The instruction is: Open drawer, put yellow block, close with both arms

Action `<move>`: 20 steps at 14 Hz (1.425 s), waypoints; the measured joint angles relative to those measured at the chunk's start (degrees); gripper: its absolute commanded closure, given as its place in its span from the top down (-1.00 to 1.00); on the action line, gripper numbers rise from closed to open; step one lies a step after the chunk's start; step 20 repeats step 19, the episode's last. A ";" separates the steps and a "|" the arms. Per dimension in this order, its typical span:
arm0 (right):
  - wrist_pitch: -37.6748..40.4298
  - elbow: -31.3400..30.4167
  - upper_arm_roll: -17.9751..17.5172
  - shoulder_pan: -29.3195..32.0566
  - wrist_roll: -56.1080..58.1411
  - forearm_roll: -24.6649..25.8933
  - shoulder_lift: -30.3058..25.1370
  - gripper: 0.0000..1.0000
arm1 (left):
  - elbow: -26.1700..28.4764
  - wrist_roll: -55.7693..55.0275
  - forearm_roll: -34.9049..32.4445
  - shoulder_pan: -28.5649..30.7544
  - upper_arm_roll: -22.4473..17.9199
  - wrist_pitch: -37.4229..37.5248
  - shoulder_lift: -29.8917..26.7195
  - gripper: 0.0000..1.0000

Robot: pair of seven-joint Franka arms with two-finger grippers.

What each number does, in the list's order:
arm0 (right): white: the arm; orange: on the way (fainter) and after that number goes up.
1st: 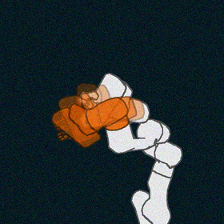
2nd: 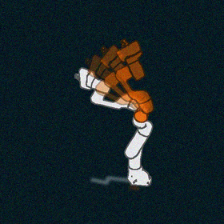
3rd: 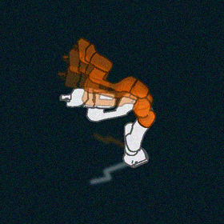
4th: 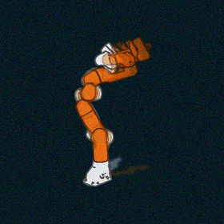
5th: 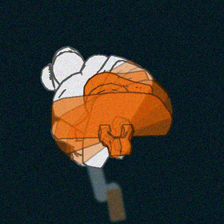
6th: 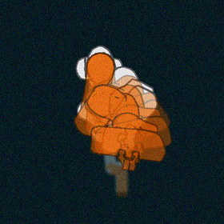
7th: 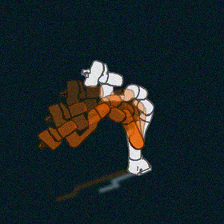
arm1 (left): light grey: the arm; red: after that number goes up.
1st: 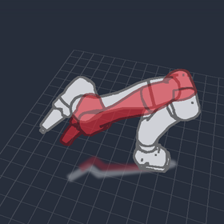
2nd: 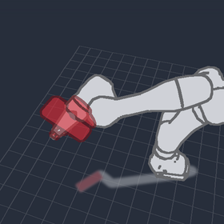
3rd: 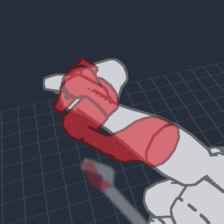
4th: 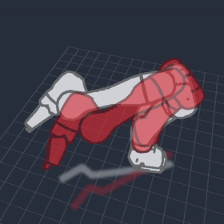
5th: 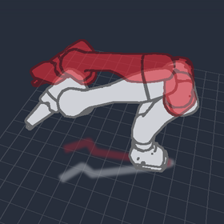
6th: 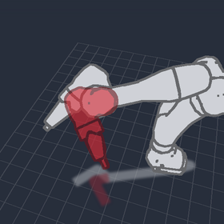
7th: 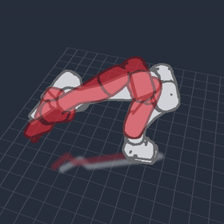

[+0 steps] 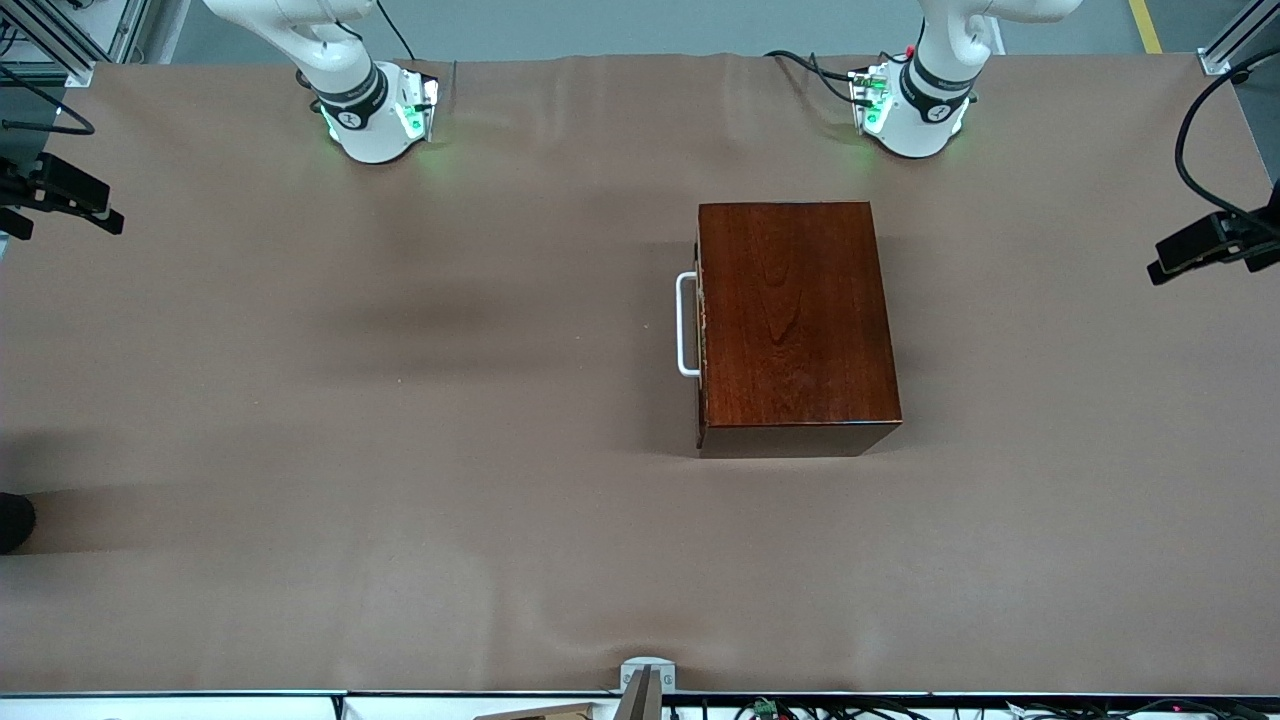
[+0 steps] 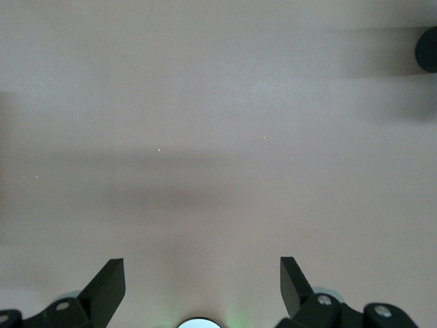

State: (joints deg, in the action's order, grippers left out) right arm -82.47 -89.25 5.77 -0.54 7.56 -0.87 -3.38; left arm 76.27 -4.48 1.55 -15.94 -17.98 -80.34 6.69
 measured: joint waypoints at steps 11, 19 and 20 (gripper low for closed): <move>0.25 0.03 0.00 0.00 -0.01 0.00 0.00 1.00 | 12.92 -0.15 -1.80 15.83 23.13 -3.87 -10.33 1.00; 0.98 0.03 0.01 0.00 -0.02 0.00 0.00 1.00 | 13.74 -0.10 -2.93 15.84 24.01 -4.23 -11.81 1.00; 0.98 0.03 0.01 0.00 -0.02 0.00 0.00 1.00 | 13.74 -0.10 -2.93 15.84 24.01 -4.23 -11.81 1.00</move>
